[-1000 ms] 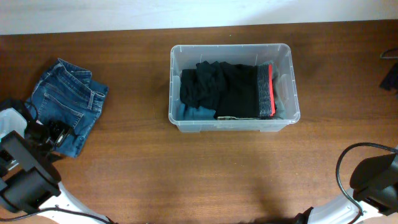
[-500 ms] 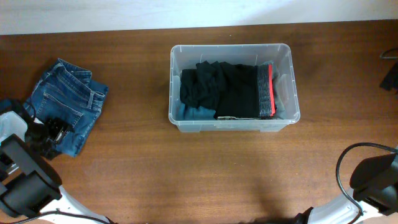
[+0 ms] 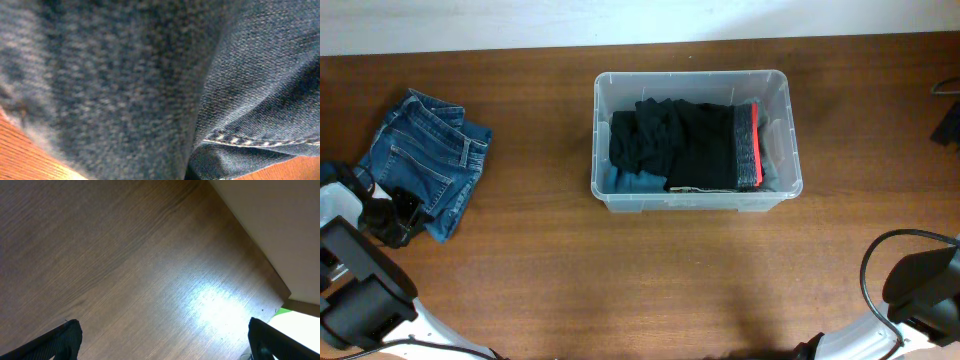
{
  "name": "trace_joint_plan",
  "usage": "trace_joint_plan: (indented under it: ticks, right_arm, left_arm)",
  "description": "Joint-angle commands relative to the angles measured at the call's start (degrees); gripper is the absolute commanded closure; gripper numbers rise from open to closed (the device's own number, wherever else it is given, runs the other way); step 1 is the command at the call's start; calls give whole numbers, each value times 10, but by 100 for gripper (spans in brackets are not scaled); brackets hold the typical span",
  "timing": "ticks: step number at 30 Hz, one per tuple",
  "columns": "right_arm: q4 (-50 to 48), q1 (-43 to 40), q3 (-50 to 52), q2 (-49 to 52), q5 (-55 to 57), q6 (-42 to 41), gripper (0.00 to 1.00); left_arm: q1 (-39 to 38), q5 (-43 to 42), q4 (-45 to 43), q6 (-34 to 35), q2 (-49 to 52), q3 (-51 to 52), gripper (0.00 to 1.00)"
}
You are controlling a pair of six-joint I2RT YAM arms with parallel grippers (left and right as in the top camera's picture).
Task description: Pack container
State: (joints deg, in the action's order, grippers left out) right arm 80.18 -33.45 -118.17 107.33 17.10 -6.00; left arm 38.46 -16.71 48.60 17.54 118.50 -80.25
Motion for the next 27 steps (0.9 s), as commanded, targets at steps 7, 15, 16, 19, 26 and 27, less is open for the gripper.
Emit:
trace_joint_plan:
  ticks: [7,15,16,19,26,27]
  right_arm:
    - [0,0,-2,0,7,-4,2]
    - [0,0,-2,0,7,-4,1]
    - [0,0,-2,0,7,-4,2]
    - [0,0,-2,0,7,-4,2]
    - [0,0,-2,0,7,-4,2]
    - [0,0,-2,0,7,-4,1]
  left_arm:
    - [-10,-20,-15,-10,-145,15,99]
    - [-24,-28,-43,-9,-301,15,99]
    - [-29,-38,-50,-9,-312,15,99]
    - [-48,-77,-76,-6,-333,14,99]
    - [-107,-118,-146,-3,-338,10,99]
    - [-113,-118,-151,-3,-338,10,99]
